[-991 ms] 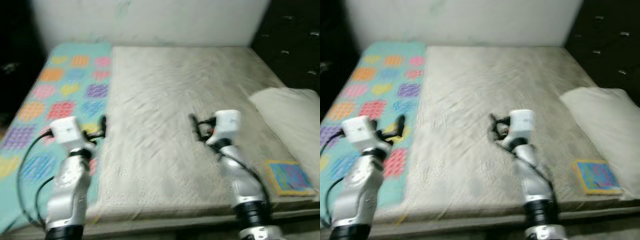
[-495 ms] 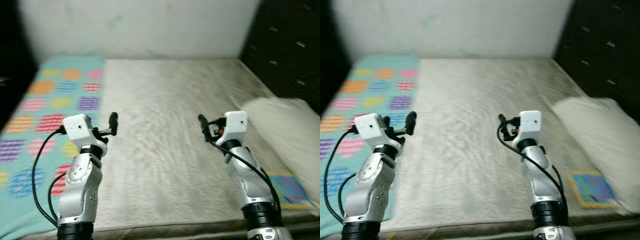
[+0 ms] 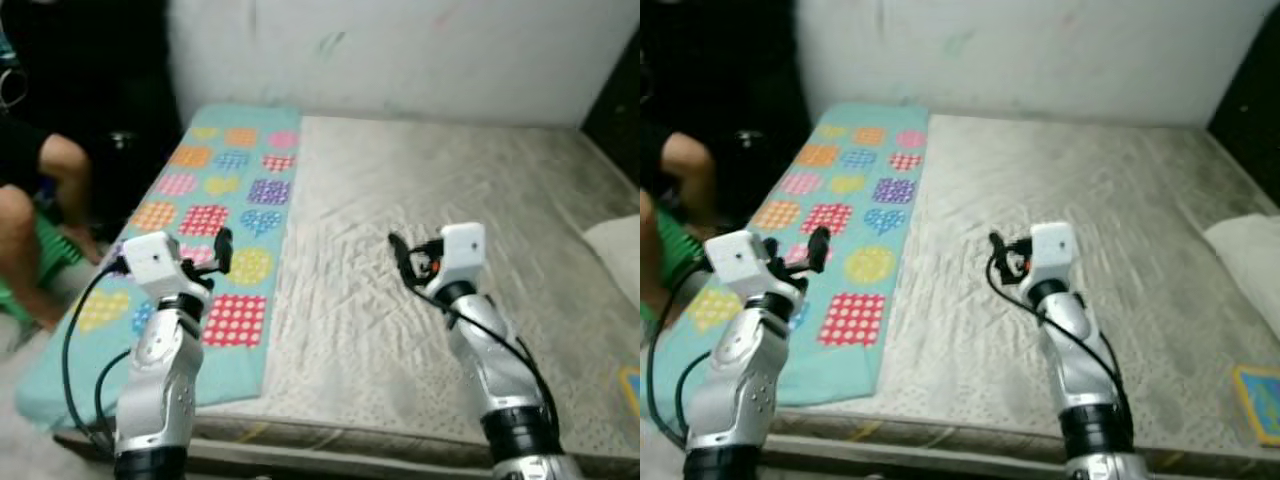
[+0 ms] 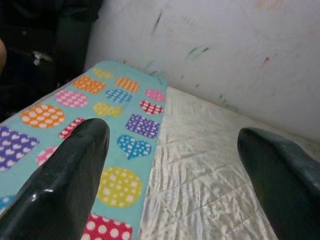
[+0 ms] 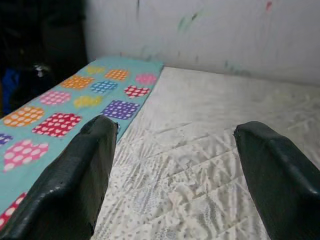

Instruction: Clean up the room

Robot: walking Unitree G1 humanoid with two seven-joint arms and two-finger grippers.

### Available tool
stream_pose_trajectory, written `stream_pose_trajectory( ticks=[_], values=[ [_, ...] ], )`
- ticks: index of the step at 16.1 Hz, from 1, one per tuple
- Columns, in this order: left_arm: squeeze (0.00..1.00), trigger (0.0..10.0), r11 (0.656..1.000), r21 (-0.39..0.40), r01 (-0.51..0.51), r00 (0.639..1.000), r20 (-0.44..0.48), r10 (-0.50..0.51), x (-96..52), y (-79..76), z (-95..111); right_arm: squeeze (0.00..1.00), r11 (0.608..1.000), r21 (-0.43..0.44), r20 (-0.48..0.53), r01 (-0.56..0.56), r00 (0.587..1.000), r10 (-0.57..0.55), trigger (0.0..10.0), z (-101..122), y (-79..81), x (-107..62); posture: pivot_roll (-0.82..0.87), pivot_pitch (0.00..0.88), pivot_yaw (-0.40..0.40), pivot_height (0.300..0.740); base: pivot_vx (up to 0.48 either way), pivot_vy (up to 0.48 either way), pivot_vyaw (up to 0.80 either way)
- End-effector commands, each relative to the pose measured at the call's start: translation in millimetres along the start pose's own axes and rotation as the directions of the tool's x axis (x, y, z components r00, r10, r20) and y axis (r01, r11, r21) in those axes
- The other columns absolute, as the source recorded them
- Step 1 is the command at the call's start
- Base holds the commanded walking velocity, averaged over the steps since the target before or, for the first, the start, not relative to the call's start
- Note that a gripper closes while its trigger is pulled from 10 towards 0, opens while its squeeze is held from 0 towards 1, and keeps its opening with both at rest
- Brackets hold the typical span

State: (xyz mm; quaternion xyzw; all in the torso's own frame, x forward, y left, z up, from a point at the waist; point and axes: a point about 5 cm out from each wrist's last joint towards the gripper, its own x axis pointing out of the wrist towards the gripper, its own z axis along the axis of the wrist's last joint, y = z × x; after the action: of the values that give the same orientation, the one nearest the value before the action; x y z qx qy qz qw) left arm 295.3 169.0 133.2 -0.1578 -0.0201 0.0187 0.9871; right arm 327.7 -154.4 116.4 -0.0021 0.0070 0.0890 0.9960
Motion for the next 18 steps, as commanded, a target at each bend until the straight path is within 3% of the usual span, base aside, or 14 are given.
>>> stream_pose_trajectory(
  ticks=[1, 5, 14, 18],
  values=[
    [0.0, 10.0, 1.0, 0.005, -0.007, 1.0, 0.0, 0.007, 1.4, 1.8, 2.4, 0.0, 1.0, 0.004, 0.015, -0.009, 1.0, 0.009, 10.0, 5.2, 1.9, 2.0, -0.04, 0.0, -0.031, 0.74, 0.0, 0.48, 0.0],
    [0.0, 10.0, 1.0, -0.008, -0.013, 1.0, 0.015, 0.013, 0.0, 2.7, 3.4, 0.0, 1.0, 0.004, 0.003, -0.022, 1.0, 0.022, 10.0, 3.1, 3.2, 1.9, -0.04, 0.0, -0.032, 0.74, 0.0, 0.449, 0.0],
    [0.0, 10.0, 0.998, -0.021, 0.056, 0.998, 0.043, -0.055, -1.8, -4.0, 7.7, 0.0, 1.0, 0.008, -0.003, -0.02, 1.0, 0.02, 10.0, 2.7, 2.3, 0.8, -0.04, 0.0, -0.029, 0.74, 0.0, 0.0, 0.0],
    [0.0, 10.0, 0.996, -0.035, 0.079, 0.995, 0.056, -0.077, -2.9, -6.2, 9.8, 0.0, 1.0, 0.002, -0.005, -0.017, 1.0, 0.017, 10.0, 2.8, 1.5, 0.9, -0.05, 0.0, -0.028, 0.74, 0.369, 0.0, 0.0]
  ],
)
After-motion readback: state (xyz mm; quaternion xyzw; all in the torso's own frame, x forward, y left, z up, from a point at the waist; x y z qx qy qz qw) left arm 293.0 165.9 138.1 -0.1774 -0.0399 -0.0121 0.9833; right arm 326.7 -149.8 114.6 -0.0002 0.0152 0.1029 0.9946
